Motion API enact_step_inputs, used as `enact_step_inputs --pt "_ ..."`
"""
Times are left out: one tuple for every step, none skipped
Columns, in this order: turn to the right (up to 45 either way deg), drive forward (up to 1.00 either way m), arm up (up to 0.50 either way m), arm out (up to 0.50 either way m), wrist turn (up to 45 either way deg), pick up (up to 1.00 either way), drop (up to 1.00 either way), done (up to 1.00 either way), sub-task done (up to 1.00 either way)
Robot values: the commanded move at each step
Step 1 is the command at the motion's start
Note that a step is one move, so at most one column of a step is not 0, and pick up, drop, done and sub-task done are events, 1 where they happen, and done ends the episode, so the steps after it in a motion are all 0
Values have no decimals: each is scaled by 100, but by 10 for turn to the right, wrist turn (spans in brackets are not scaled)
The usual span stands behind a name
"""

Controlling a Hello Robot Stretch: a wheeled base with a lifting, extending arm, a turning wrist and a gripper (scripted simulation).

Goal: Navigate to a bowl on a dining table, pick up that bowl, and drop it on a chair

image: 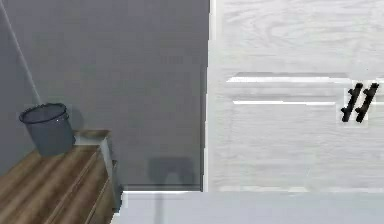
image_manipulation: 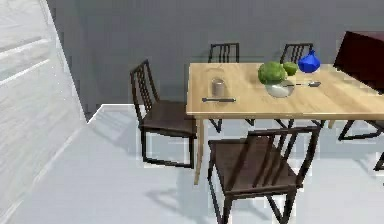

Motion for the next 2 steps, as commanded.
enact_step_inputs --pt "450 0 0 0 0 0 0 0 0" --pt "270 0 0 0 0 0 0 0 0"
